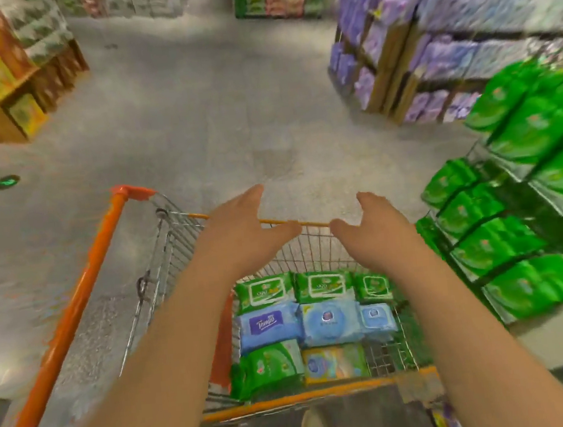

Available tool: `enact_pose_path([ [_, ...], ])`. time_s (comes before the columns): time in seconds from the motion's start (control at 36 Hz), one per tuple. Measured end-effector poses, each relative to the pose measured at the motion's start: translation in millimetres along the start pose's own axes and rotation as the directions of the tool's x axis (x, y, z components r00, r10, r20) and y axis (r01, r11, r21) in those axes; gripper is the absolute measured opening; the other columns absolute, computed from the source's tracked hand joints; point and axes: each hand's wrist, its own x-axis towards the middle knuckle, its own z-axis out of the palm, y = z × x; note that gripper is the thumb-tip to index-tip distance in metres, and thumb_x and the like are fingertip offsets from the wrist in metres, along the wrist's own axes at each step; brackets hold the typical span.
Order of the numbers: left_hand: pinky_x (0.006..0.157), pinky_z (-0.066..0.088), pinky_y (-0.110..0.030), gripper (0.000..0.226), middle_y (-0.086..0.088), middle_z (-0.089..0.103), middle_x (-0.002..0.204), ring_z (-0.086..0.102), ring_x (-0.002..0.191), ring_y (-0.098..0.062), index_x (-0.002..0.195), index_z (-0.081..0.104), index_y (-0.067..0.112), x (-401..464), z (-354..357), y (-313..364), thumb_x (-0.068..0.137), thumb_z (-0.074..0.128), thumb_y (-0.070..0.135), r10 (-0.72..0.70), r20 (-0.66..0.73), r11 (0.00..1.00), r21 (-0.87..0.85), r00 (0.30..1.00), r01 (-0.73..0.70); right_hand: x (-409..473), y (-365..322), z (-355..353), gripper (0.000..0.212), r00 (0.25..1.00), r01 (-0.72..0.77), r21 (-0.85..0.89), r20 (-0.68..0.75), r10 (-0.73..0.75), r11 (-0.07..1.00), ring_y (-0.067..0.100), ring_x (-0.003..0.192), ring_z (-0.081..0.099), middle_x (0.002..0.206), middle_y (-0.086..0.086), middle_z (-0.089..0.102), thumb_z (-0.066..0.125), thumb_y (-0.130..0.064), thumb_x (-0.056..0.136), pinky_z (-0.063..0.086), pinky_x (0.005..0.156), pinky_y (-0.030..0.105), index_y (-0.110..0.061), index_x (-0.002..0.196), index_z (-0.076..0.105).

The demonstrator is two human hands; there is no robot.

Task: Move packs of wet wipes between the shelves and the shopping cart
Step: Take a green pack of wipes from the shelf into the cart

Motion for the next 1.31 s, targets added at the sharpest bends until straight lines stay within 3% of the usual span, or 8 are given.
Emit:
enact_pose_path([
  [0.42, 0.120, 0.025, -0.039, 0.095, 0.012, 0.025, 0.168, 0.024, 0.153, -0.012, 0.160, 0.020, 0.048, -95, 36, 148, 0.080, 0.065, 0.073, 0.403, 0.174, 0.908, -0.197, 0.899, -0.369, -180, 90, -95, 0.068, 0.896, -0.349, -0.012, -0.298, 0.330, 0.937, 0.027, 0.138, 0.041, 0.150, 0.010, 0.044, 0.053, -0.056, 0.095, 0.034, 0.112, 0.037, -0.014, 0.146, 0.040],
  [0.53, 0.105, 0.030, -0.029, 0.094, 0.012, 0.028, 0.166, 0.036, 0.141, -0.006, 0.160, 0.023, 0.044, -124, 55, 197, 0.081, 0.066, 0.071, 0.506, 0.206, 0.861, -0.186, 0.838, -0.474, -233, 118, -120, 0.070, 0.832, -0.442, 0.031, -0.357, 0.423, 0.896, 0.027, 0.139, 0.040, 0.151, 0.009, 0.042, 0.054, -0.057, 0.094, 0.032, 0.115, 0.038, -0.014, 0.147, 0.039],
  [0.67, 0.115, 0.041, -0.045, 0.103, 0.009, 0.038, 0.162, 0.045, 0.142, -0.016, 0.159, 0.026, 0.045, -167, 88, 253, 0.070, 0.061, 0.083, 0.599, 0.231, 0.800, -0.211, 0.767, -0.561, -300, 160, -148, 0.064, 0.756, -0.506, 0.097, -0.430, 0.494, 0.857, 0.022, 0.140, 0.038, 0.150, 0.006, 0.044, 0.056, -0.054, 0.093, 0.028, 0.115, 0.034, -0.016, 0.144, 0.043],
  [0.78, 0.118, 0.031, -0.037, 0.097, 0.011, 0.034, 0.164, 0.032, 0.150, -0.012, 0.160, 0.029, 0.040, -210, 122, 303, 0.077, 0.066, 0.076, 0.674, 0.239, 0.739, -0.206, 0.699, -0.641, -361, 207, -163, 0.070, 0.681, -0.575, 0.121, -0.477, 0.555, 0.809, 0.023, 0.142, 0.037, 0.154, 0.005, 0.042, 0.054, -0.055, 0.093, 0.028, 0.118, 0.036, -0.015, 0.148, 0.039],
  [0.92, 0.113, 0.033, -0.033, 0.093, 0.018, 0.035, 0.161, 0.034, 0.147, -0.007, 0.159, 0.029, 0.042, -270, 165, 357, 0.078, 0.064, 0.073, 0.733, 0.267, 0.680, -0.247, 0.626, -0.690, -439, 263, -174, 0.076, 0.586, -0.655, 0.191, -0.484, 0.650, 0.732, 0.018, 0.150, 0.024, 0.163, -0.001, 0.028, 0.049, -0.059, 0.095, 0.019, 0.120, 0.031, -0.019, 0.157, 0.026],
  [1.03, 0.092, 0.032, -0.025, 0.071, 0.025, 0.044, 0.132, 0.041, 0.123, 0.002, 0.148, 0.039, 0.050, -316, 194, 395, 0.084, 0.067, 0.063, 0.767, 0.290, 0.640, -0.273, 0.573, -0.718, -493, 301, -182, 0.079, 0.534, -0.680, 0.258, -0.467, 0.704, 0.687, 0.012, 0.154, 0.010, 0.168, -0.003, 0.014, 0.045, -0.061, 0.097, 0.008, 0.122, 0.028, -0.023, 0.160, 0.018],
  [1.14, 0.099, 0.034, -0.028, 0.087, 0.013, 0.042, 0.158, 0.040, 0.144, -0.012, 0.157, 0.035, 0.039, -350, 221, 423, 0.081, 0.066, 0.067, 0.756, 0.319, 0.650, -0.263, 0.572, -0.713, -536, 332, -190, 0.078, 0.475, -0.701, 0.312, -0.467, 0.746, 0.642, 0.013, 0.153, 0.014, 0.167, -0.005, 0.015, 0.046, -0.062, 0.095, 0.011, 0.122, 0.031, -0.025, 0.159, 0.019],
  [1.31, 0.111, 0.034, -0.032, 0.084, 0.014, 0.038, 0.161, 0.037, 0.146, -0.010, 0.156, 0.035, 0.044, -381, 249, 452, 0.082, 0.065, 0.068, 0.761, 0.367, 0.638, -0.272, 0.536, -0.720, -576, 368, -192, 0.078, 0.368, -0.705, 0.402, -0.496, 0.786, 0.584, 0.018, 0.150, 0.025, 0.164, -0.003, 0.027, 0.051, -0.061, 0.092, 0.021, 0.119, 0.030, -0.025, 0.157, 0.026],
])
